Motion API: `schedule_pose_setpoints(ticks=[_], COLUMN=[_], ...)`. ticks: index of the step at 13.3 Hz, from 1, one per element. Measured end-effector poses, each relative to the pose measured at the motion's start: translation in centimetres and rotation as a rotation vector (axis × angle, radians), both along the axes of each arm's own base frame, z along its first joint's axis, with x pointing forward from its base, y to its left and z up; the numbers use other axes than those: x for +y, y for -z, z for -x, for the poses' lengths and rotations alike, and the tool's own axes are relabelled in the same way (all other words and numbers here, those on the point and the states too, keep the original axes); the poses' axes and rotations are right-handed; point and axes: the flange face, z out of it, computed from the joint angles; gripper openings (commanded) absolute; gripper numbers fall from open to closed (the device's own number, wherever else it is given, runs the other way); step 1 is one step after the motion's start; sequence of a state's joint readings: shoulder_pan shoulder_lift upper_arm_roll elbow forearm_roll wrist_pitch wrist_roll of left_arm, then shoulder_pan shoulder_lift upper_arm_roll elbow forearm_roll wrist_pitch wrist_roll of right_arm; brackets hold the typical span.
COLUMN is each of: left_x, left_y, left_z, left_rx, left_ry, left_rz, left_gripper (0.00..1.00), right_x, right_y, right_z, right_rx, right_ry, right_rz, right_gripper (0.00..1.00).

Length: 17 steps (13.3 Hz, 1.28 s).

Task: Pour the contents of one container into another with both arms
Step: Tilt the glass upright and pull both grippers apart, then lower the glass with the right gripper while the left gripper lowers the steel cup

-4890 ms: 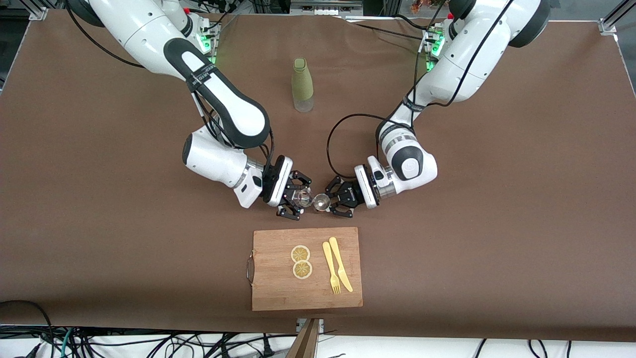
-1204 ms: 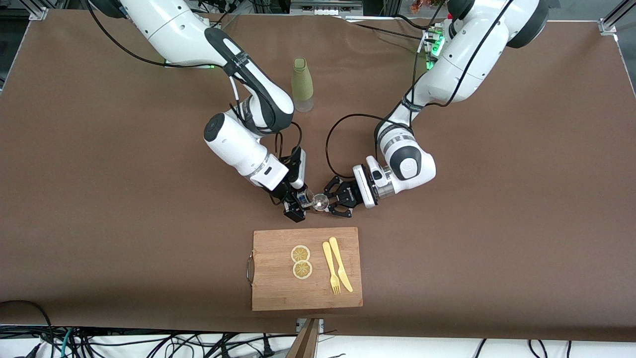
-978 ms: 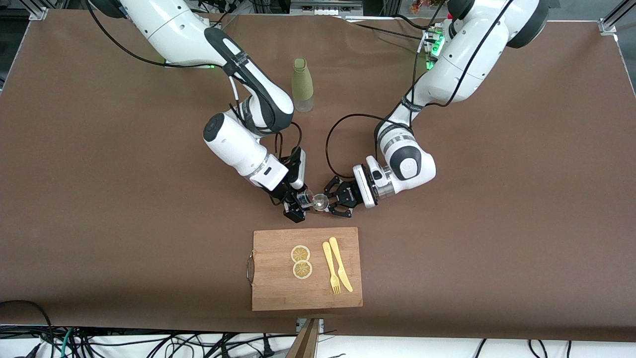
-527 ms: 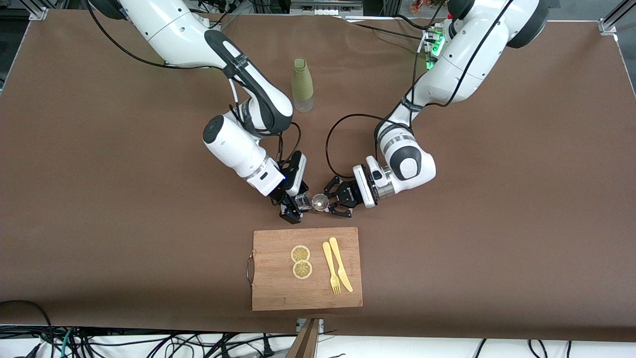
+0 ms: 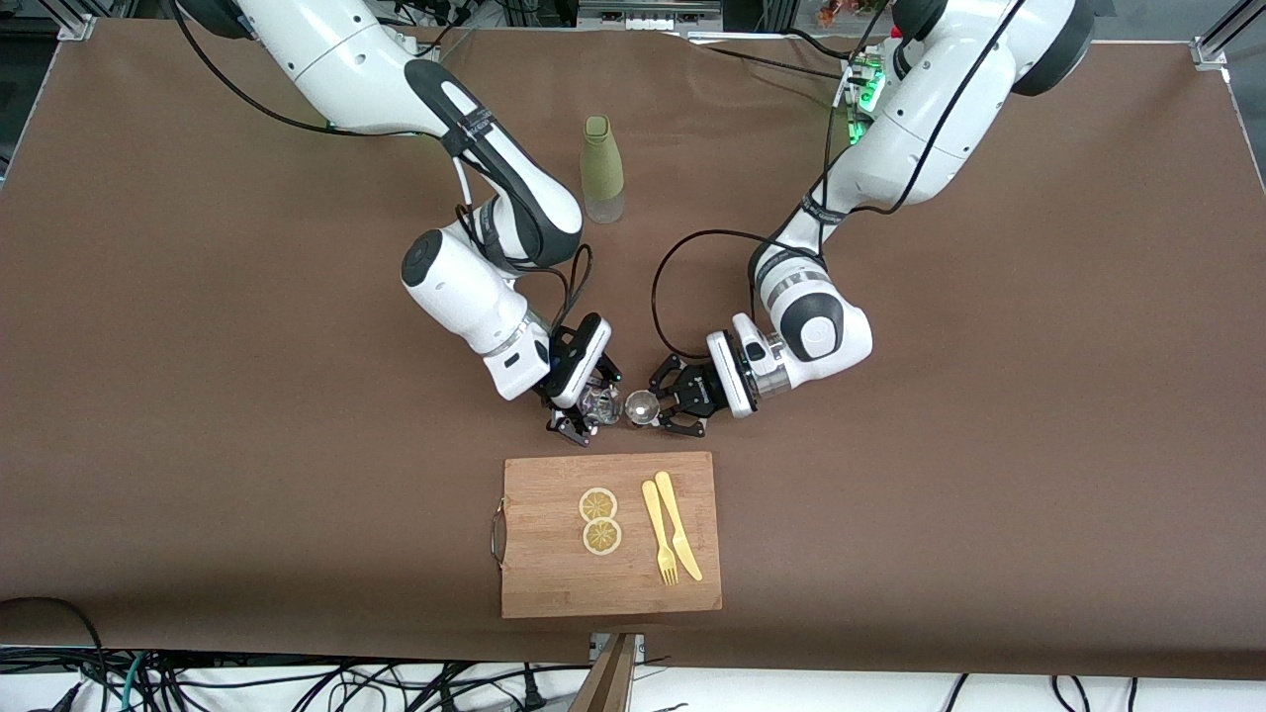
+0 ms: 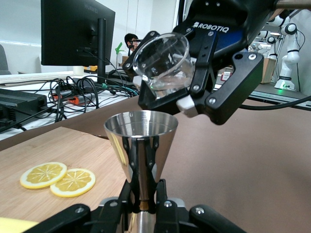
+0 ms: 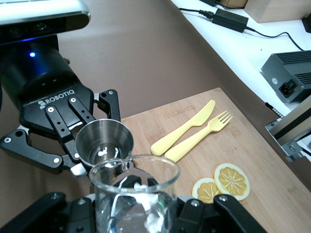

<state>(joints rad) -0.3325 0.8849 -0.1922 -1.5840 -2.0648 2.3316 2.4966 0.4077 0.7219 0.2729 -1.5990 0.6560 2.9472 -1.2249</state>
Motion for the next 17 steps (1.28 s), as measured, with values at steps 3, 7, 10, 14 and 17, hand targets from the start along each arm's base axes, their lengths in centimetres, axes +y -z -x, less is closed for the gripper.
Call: schedule_pose_setpoints(ticks=[3,7,10,14,17], left_x=[1.1,3.4,6.2,12.8,19.8], left_y=[0.0,-0.3,-0.8,-0.7,-0.7], left_z=[-0.6,-1.2,-1.1,-0.6,-0.7], left_rx=[-0.001,-0.012,-0.034,-0.064,-0.091], left_ry=[-0.017,-0.025,0.024,0.153,0.261], left_rz=[-0.002,-0.026,-0.047,-0.052,-0.049], left_gripper=[0.0,0.0,0.0,0.0,0.0], right_x=[-1.3,-7.6,-14.7,-26.0,-32.5], right_y=[-1.0,-2.2,-2.5,-1.4,2.6], right_z=[-0.9,-4.3,-6.5,-8.0,-7.3], right_rx=[0.024,0.146,0.224,0.237,0.226], right_ry=[0.066,0.027,-0.05,-0.18,-0.286], right_rz=[-0.051,-0.063,-0.092,-0.284,-0.375], right_gripper=[0.0,0.02,0.02,0.02,0.02])
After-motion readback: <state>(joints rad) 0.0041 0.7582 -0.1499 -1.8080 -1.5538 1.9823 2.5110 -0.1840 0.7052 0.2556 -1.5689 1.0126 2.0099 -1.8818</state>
